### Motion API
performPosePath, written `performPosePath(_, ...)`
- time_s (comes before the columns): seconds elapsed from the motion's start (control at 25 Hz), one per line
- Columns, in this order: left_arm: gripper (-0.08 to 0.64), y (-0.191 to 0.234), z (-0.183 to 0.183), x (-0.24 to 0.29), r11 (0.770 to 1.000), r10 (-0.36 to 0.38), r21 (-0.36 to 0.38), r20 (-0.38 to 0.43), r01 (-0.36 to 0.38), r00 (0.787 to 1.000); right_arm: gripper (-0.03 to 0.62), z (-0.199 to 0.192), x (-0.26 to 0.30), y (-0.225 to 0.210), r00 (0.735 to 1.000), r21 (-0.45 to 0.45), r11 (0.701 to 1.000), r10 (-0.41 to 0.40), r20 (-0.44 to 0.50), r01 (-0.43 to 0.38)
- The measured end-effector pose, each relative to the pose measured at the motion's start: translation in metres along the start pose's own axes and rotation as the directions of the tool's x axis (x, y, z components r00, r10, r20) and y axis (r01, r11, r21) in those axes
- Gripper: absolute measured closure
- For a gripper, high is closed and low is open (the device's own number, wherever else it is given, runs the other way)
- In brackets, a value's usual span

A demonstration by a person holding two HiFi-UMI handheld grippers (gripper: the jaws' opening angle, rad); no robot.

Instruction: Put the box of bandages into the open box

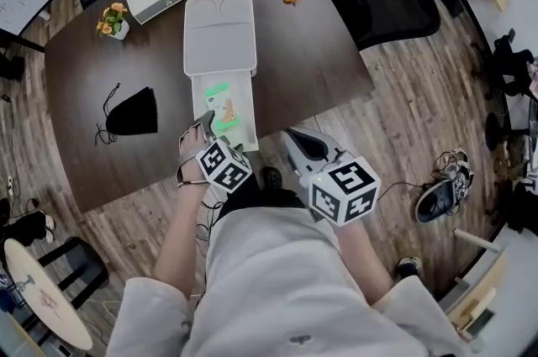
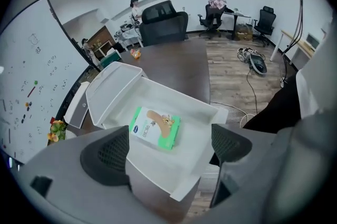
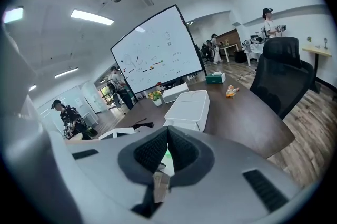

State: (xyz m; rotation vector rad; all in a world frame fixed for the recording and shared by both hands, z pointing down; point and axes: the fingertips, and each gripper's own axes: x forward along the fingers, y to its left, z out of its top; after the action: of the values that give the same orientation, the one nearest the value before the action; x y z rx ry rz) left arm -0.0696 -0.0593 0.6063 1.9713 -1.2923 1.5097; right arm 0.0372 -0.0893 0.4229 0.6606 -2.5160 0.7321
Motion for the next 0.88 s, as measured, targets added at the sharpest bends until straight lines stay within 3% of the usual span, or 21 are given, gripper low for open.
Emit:
performPosePath(0.36,0.067,-0.026,-0.009,-0.031,0.987,0.095,-0.129,0.014,-0.092,0.995,0.588,-0.015,-0.013,0.006,0.996,-0.052,0.995,0.084,-0.019,-0.085)
performPosePath(0.72,0.076,-0.056,-0.003,-0.060,0.975,0.144,-0.178,0.033,-0.136,0.989,0.588,-0.031,-0.028,0.011,0.989,-0.089,0.985,0.142,-0.040,-0.145)
performPosePath(0.76,0.082,-0.058,-0.002,-0.064,0.973,0.154,-0.182,0.034,-0.145,0.988,0.588,-0.032,-0.029,0.011,0.988,-0.094,0.984,0.146,-0.041,-0.149)
performPosePath(0.88,0.192,-0.061,-0.001,-0.075,0.961,0.202,-0.200,0.043,-0.190,0.978,0.588,-0.035,-0.033,0.012,0.986,-0.107,0.981,0.159,-0.042,-0.162)
